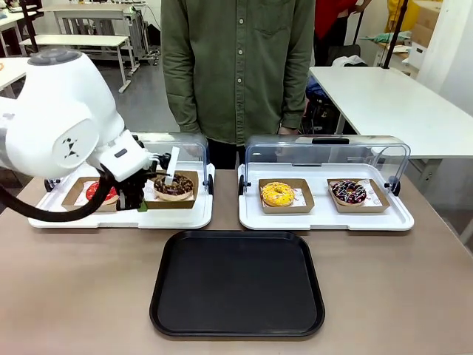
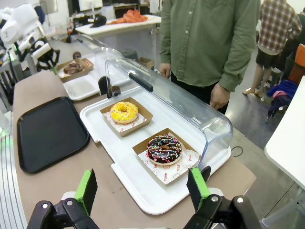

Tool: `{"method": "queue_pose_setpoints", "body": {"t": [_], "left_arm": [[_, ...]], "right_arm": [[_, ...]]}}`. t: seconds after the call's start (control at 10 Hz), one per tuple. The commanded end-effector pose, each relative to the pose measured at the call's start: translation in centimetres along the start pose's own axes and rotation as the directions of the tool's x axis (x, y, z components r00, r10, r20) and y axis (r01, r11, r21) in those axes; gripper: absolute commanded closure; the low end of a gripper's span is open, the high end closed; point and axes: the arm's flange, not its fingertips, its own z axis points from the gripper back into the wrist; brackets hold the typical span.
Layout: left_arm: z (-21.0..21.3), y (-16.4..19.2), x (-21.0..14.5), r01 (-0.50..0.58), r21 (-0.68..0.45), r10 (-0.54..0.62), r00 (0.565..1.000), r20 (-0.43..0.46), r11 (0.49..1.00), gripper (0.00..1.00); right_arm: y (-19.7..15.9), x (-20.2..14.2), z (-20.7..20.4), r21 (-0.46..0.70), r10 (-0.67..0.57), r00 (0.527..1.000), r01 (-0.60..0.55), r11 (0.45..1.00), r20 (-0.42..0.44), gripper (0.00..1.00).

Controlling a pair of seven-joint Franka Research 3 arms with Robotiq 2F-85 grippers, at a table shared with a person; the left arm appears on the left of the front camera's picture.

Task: Move the second donut from the left to the tray.
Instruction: Pick up the Paper togo box containing the Donut indicated by the person and place it on the Handle tray.

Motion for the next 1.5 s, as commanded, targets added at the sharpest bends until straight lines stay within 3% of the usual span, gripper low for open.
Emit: {"method": "queue_pose_setpoints", "body": {"t": [0.0,0.4,0.7,1.0,1.4], "left_arm": [[0.4,-3.0,1.0,-0.035,0.003,0.035,0.999,0.025,0.999,0.98],[0.7,-9.0,5.5,-0.073,0.006,0.073,0.996,0.050,0.997,0.98],[-0.7,-12.3,9.4,-0.018,0.012,0.017,0.998,0.065,1.000,0.98],[-2.8,-14.8,12.6,0.058,-0.025,-0.056,0.996,0.065,0.998,0.98],[-4.6,-16.8,14.1,0.067,-0.033,-0.065,0.997,0.036,0.997,0.98]], "right_arm": [[-0.2,0.1,-0.1,-0.012,0.029,0.999,-0.028,1.000,0.035,0.00],[-0.2,0.1,-0.1,-0.012,0.029,0.999,-0.028,1.000,0.035,0.00],[-0.2,0.1,-0.1,-0.012,0.029,0.999,-0.028,1.000,0.035,0.00],[-0.2,0.1,-0.1,-0.012,0.029,0.999,-0.028,1.000,0.035,0.00],[-0.2,0.1,-0.1,-0.012,0.029,0.999,-0.028,1.000,0.035,0.00]]}}
